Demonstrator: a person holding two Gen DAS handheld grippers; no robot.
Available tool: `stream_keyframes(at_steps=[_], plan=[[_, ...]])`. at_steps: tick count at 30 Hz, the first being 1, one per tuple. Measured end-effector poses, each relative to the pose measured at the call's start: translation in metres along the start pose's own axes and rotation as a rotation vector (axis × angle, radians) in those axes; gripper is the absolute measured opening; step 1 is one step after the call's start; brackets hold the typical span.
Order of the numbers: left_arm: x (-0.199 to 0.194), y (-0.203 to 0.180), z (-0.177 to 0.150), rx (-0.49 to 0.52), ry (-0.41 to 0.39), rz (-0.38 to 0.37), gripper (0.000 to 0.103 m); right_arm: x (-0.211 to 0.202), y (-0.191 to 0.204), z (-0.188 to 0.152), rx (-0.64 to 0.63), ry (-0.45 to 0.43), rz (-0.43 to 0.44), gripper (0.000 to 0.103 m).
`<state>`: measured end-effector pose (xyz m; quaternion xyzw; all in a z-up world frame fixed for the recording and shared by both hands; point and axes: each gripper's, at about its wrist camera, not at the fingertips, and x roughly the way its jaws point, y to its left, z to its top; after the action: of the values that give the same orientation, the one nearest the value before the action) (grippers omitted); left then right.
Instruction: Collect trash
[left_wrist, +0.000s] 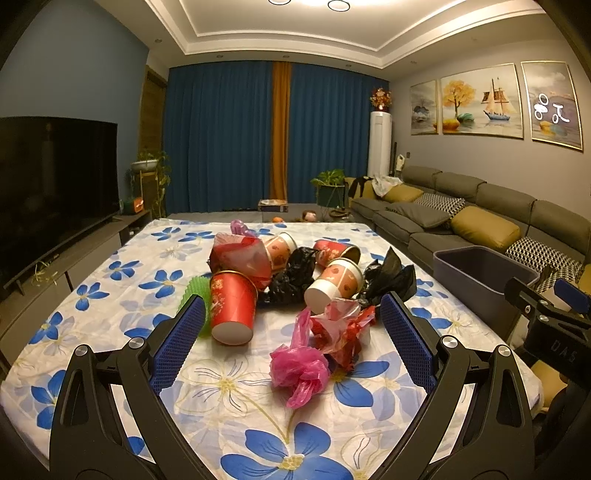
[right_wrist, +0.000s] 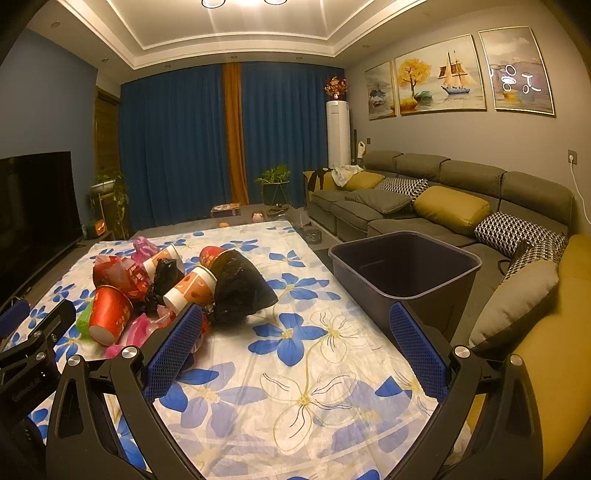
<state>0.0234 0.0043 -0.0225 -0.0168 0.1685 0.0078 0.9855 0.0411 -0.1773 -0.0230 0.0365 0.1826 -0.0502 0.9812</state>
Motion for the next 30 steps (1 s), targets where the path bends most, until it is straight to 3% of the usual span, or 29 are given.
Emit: stream_keyframes(at_steps=[13, 20, 25, 30], plan=[[0.025, 0.004, -0.012, 0.014, 0.055, -0.031, 0.087, 0.013, 0.001, -0.002, -0.002, 0.015, 0.016, 0.095], [0.041, 0.015, -0.015, 0.010, 0.094, -0.040, 0.076, 0.022, 0.003, -0.004, -0.010, 0.033, 0.038, 0.092], [0.044, 0.030, -0.022, 0.020, 0.103, -0.020, 0.076, 0.030, 0.012, -0.006, -0.029, 0.041, 0.064, 0.091], [0.055, 0.029, -0.030, 0.057, 0.145, -0.053, 0.076, 0.038, 0.022, -0.009, -0.042, 0.057, 0.083, 0.087]])
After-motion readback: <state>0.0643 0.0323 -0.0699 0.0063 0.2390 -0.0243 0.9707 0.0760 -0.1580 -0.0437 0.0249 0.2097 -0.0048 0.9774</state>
